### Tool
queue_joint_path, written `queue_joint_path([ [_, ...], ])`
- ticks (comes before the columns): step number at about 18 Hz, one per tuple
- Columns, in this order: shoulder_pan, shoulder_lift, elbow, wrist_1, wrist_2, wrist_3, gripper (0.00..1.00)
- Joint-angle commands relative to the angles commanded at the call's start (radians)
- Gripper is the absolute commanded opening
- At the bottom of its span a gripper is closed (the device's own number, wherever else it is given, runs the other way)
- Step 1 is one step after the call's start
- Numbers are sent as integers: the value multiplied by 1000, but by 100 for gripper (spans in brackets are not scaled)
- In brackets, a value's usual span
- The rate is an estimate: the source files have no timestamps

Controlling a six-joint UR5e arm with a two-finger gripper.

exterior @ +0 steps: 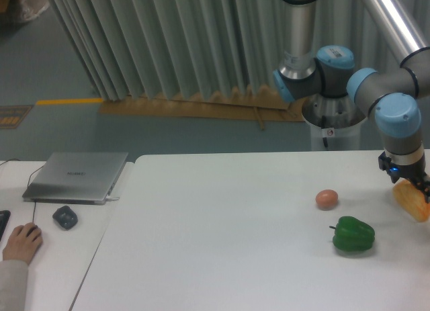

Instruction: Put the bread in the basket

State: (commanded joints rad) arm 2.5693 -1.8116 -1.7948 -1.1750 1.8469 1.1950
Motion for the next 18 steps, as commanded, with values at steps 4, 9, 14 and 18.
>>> queue_joint_path([
  [4,43,-5,5,2,-5,70,100],
  [9,46,-37,3,11,-5,74,100],
  [14,34,-35,-11,11,-8,72,100],
  [18,25,-54,-15,15,-5,67,100],
])
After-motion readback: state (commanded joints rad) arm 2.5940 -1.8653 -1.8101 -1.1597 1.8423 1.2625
